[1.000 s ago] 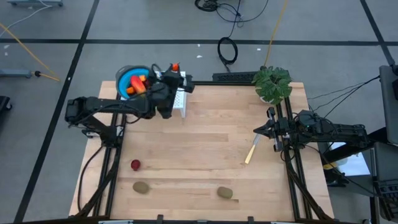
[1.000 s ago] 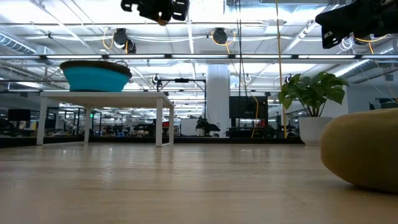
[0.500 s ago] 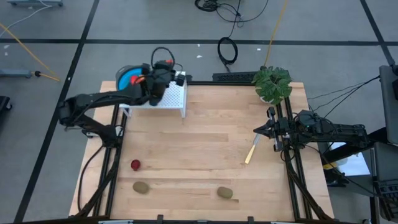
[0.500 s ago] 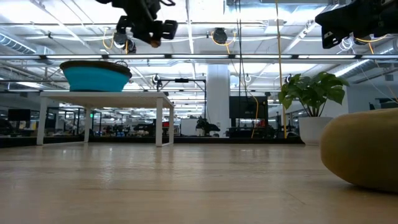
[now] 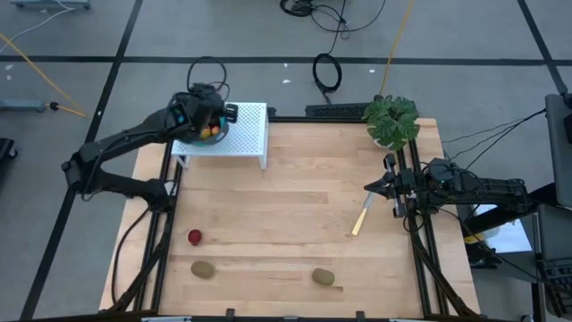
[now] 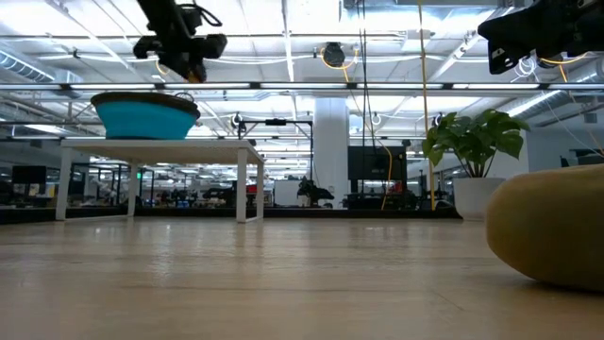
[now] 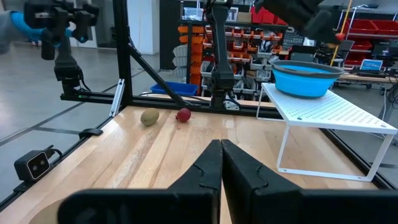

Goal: Pick & Place Fruit
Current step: Put the peach into the blue strainer bowl on the shelf

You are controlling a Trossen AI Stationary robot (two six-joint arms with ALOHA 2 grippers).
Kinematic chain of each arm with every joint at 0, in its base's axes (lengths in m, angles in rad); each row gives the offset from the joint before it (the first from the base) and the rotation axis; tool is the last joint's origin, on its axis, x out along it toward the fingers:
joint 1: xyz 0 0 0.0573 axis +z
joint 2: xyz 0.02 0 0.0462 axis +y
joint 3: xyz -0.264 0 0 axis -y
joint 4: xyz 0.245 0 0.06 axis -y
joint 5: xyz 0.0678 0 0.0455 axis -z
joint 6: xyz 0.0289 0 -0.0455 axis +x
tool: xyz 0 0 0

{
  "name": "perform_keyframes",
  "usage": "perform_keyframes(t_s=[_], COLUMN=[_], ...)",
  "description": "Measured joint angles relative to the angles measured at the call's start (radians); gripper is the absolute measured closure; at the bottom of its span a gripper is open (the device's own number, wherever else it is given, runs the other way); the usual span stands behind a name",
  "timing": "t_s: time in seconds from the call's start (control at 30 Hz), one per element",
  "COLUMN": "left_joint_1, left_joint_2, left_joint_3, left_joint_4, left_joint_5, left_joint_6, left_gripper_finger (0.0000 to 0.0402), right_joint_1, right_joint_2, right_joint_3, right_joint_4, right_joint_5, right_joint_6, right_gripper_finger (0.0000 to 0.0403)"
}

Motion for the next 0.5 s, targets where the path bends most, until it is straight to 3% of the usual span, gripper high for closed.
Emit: perform_keyframes(t_s=[0.3, 0.5], left_joint_1=[0.095, 0.143], left_joint_2=[-0.025, -0.025], left_joint_3=[0.0, 0.0], left_joint_4=[-0.288, -0.306], left_joint_5=[0.261, 0.426], left_joint_6=[-0.178, -0.205], left_gripper_finger=[0.0293, 0.0293], right_joint_1=[0.0, 0.0], right_joint_2=[0.0, 0.0], right_joint_3=[0.0, 0.0], right_joint_4=[0.0, 0.0], right_joint_5=[0.002, 0.09], right_joint_6=[0.0, 0.004], right_gripper_finger=[0.0403, 0.0403])
